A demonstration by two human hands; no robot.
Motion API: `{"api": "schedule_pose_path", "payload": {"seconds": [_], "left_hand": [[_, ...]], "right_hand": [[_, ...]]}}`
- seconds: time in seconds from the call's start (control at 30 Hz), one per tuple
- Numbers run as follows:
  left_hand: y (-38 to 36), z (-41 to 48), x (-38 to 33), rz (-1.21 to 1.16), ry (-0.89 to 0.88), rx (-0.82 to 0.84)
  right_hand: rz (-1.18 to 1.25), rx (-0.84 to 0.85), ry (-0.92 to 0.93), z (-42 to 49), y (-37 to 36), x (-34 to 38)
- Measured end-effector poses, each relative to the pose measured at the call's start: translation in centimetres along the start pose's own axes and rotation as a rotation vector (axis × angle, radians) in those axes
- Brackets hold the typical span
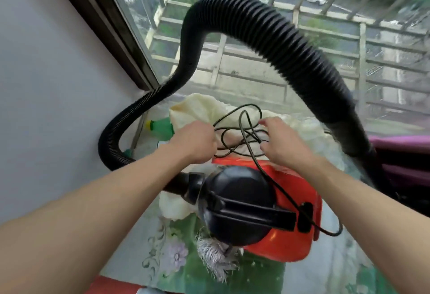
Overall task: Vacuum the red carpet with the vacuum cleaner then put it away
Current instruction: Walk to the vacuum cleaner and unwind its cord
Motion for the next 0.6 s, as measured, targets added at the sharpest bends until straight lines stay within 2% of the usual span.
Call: {"api": "schedule_pose_path", "payload": {"seconds": [0.13,0.27,0.43,0.6], "left_hand": [[-3.0,3.3,1.1,-0.002,0.022,0.017],[-4.8,5.0,0.8,0.008,0.004,0.049],[-4.4,6.3,1.0,-0.073,0.063,-0.033],[-5.0,6.7,0.9,-0.278,0.133,-0.031]], "right_hand": [[-0.043,-0.009,0.125,4.4,-3.6,-0.2],[-0.239,0.035,0.248,7.0,-6.4,0.5],[-0.295,-0.273,0.305,9.1,-5.8,0.9],[-0.235,-0.308,0.424,9.2,-5.5,1.4]]}}
Point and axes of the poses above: each hand's wrist, its own z-axis towards the middle knuckle, its own y-axis out of the back of the hand, x = y × z, the point moved 7 cm from there along z, towards the middle knuckle, and after that the axes turned 5 degrees about -z, right-handed, at the moved point
